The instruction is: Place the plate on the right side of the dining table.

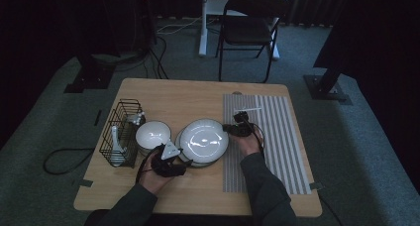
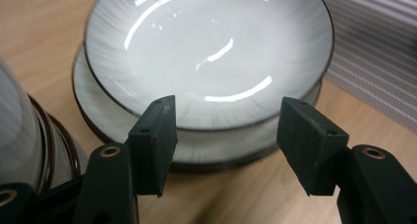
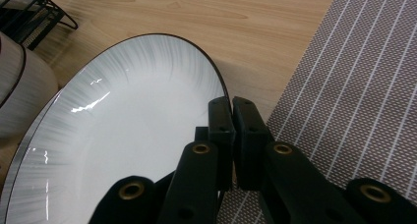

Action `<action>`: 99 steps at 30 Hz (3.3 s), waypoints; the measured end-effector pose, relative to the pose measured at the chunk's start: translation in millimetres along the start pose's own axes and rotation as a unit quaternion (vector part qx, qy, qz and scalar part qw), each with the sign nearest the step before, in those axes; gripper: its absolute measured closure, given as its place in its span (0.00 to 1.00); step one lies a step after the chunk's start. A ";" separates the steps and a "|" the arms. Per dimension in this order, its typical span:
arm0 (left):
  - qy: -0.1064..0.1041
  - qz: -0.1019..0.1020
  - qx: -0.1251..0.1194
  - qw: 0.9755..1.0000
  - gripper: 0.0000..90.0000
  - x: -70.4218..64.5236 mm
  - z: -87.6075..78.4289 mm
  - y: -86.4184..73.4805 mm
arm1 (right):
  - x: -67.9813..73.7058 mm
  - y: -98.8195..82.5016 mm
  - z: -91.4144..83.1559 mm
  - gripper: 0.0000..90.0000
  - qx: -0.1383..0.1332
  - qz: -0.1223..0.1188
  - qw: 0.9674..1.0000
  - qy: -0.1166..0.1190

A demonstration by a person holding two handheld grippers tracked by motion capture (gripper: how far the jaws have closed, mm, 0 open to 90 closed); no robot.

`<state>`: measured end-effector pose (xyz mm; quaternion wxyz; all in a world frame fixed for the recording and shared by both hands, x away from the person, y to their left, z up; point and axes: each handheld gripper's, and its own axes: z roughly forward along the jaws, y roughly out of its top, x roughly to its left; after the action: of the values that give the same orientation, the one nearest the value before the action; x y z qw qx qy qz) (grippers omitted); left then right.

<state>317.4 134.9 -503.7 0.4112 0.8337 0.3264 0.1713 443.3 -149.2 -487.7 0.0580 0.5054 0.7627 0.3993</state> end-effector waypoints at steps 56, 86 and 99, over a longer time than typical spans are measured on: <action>0.012 0.010 0.011 1.000 0.43 -5.0 10.7 -4.1 | -9.4 -7.0 -0.9 0.93 -0.019 0.100 0.993 0.059; 0.004 0.008 0.005 1.000 0.43 -10.2 -1.2 -9.4 | -28.9 5.6 -40.1 0.93 -0.068 0.134 0.987 0.048; -0.003 0.011 0.007 1.000 0.43 -14.0 -5.7 -13.9 | -44.9 6.6 -60.8 0.93 -0.083 0.146 0.985 0.033</action>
<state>298.5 134.8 -511.5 0.4046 0.8405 0.3172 0.1712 439.9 -218.2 -456.5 0.0156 0.5911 0.6465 0.4821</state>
